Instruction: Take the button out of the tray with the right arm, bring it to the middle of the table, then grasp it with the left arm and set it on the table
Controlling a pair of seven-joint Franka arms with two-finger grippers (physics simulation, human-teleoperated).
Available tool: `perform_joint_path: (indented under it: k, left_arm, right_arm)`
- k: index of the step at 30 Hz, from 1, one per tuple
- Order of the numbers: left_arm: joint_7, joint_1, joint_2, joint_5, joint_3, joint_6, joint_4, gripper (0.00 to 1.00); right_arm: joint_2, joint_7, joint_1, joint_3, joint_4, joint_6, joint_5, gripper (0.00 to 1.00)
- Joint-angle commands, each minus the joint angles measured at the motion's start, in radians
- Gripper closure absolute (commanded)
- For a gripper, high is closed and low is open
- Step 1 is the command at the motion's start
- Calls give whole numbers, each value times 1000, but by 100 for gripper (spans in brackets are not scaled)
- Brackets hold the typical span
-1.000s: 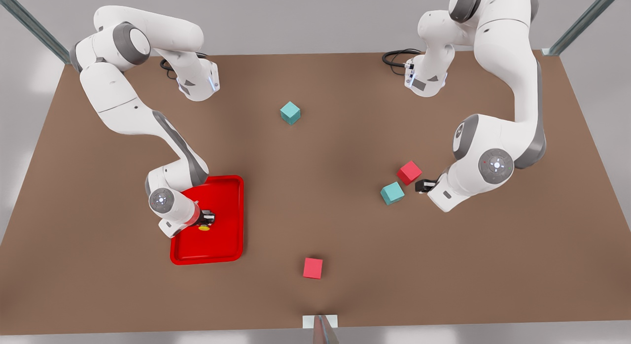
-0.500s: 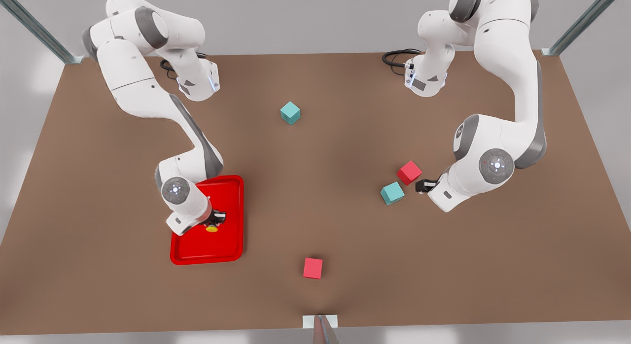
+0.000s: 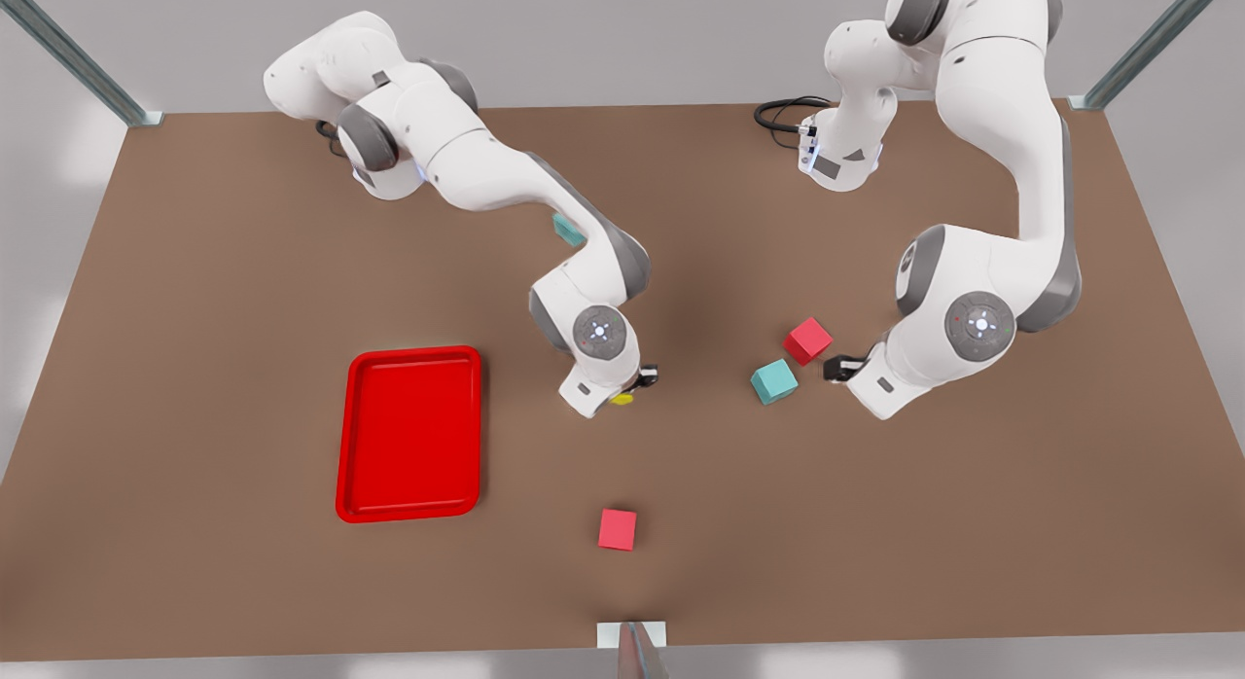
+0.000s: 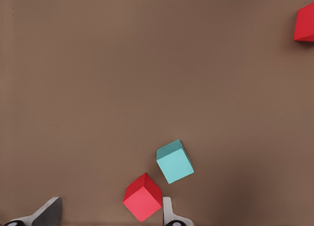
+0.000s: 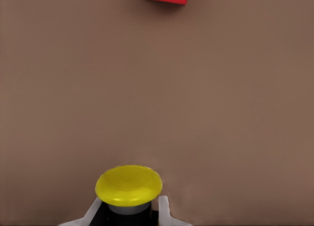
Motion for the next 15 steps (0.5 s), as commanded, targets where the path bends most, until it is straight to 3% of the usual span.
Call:
perform_joint_path:
  k: [1, 4, 10, 12, 13, 15]
  left_arm:
    - [145, 61, -7, 59, 3, -4, 1, 0]
    - [137, 58, -2, 59, 0, -2, 1, 0]
    - [136, 58, -30, 61, -4, -38, 0, 0]
    - [134, 55, -25, 61, -6, -36, 1, 0]
    - [134, 55, -23, 61, -6, -35, 1, 0]
    - [136, 55, -20, 61, -6, -33, 1, 0]
  right_arm:
    - [32, 341, 9, 6, 36, -12, 21, 53]
    - [101, 404, 37, 11, 71, 154, 21, 52]
    - [165, 428, 50, 35, 112, 298, 21, 48]
    - [181, 425, 61, 35, 114, 329, 21, 33]
    - [190, 424, 63, 35, 114, 338, 21, 0]
    - [190, 479, 63, 35, 114, 343, 21, 0]
